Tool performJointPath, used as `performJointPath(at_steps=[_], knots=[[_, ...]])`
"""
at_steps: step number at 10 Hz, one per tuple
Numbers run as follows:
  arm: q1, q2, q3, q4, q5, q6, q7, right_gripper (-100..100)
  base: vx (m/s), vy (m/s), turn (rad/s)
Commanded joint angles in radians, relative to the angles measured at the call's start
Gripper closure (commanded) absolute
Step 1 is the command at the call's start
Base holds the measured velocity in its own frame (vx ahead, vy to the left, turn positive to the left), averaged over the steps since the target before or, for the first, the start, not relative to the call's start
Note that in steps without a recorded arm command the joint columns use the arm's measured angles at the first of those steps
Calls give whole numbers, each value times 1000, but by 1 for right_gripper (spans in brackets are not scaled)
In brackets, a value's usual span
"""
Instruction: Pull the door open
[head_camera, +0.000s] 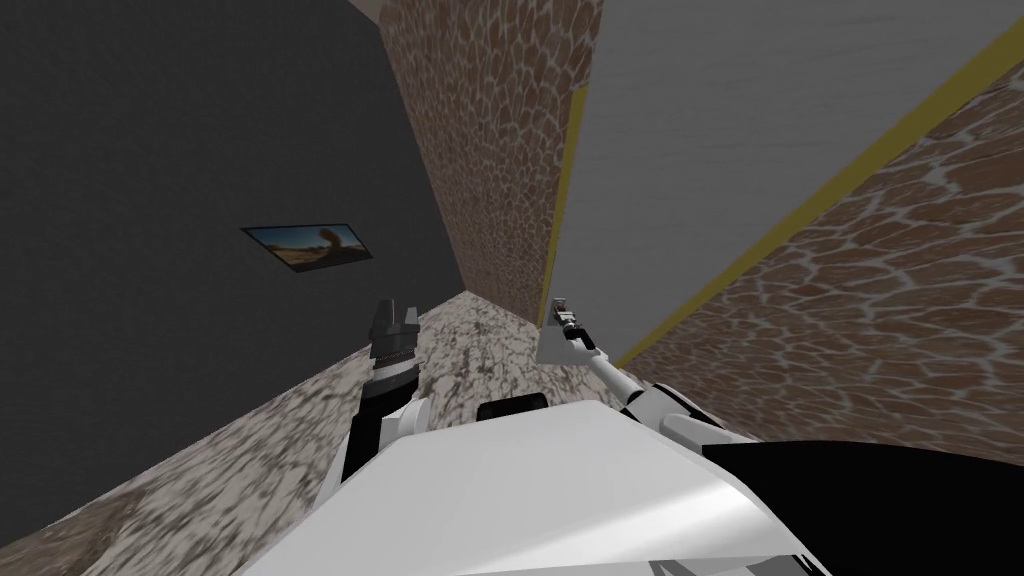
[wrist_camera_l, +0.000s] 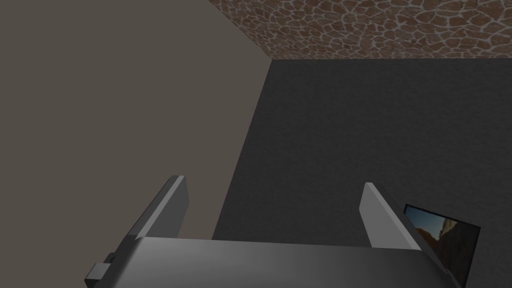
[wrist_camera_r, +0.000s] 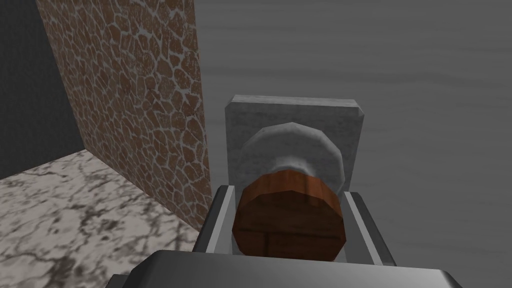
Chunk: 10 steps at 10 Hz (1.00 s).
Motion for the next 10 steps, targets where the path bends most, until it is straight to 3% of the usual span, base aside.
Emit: performJointPath(at_steps=[1, 2, 3, 10], knots=[[1, -9, 20, -6, 3, -3, -18, 100, -191, -64, 64], [1, -4, 13, -2, 2, 0, -9, 100, -86, -26, 24], [8, -17, 37, -12, 6, -2, -28, 100, -137, -68, 81], [27, -73, 118, -59, 21, -20, -101, 100, -205, -79, 95]])
